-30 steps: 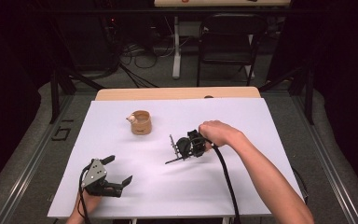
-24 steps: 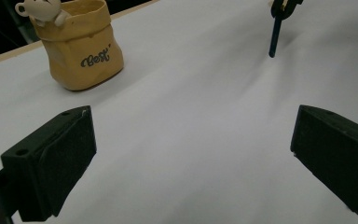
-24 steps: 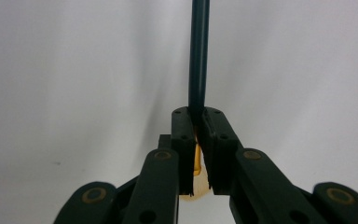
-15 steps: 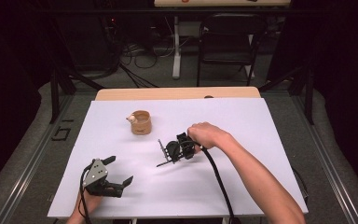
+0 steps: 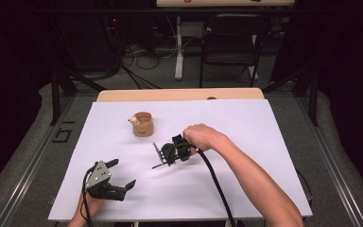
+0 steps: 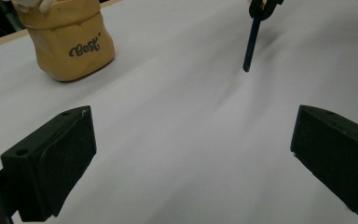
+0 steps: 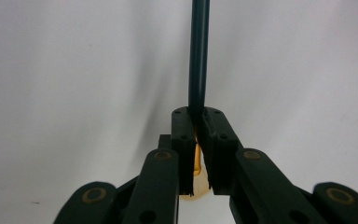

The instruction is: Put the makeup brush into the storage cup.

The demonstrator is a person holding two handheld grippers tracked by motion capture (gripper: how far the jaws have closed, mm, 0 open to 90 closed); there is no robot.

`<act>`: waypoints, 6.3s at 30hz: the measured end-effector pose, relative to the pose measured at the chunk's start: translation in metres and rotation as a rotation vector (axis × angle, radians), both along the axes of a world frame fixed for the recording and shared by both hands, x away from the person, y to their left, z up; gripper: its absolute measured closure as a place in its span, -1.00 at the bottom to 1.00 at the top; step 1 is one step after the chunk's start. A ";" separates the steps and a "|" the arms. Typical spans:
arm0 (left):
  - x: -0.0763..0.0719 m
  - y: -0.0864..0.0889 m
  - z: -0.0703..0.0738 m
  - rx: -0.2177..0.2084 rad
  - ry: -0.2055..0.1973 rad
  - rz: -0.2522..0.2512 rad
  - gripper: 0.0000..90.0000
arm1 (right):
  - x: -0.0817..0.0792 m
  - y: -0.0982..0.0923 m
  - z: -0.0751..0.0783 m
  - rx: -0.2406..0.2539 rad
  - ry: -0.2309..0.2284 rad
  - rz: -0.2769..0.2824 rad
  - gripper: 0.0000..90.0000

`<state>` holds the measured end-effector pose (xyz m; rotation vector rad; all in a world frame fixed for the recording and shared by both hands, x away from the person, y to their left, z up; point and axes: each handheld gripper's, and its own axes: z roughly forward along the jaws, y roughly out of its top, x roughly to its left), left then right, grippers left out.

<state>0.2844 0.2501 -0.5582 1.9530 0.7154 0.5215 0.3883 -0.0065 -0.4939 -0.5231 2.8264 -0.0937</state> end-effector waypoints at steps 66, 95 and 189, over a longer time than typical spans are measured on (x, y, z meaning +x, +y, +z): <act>0.058 -0.093 0.044 0.328 0.251 -0.300 0.69 | -0.006 0.007 0.009 0.072 0.003 0.044 0.86; 0.046 -0.087 0.026 0.233 0.184 -0.294 0.89 | -0.007 -0.006 0.007 0.158 0.014 -0.050 0.09; 0.050 -0.080 0.012 -0.127 0.117 -0.135 0.89 | -0.012 -0.095 -0.017 1.208 0.246 -0.746 -0.18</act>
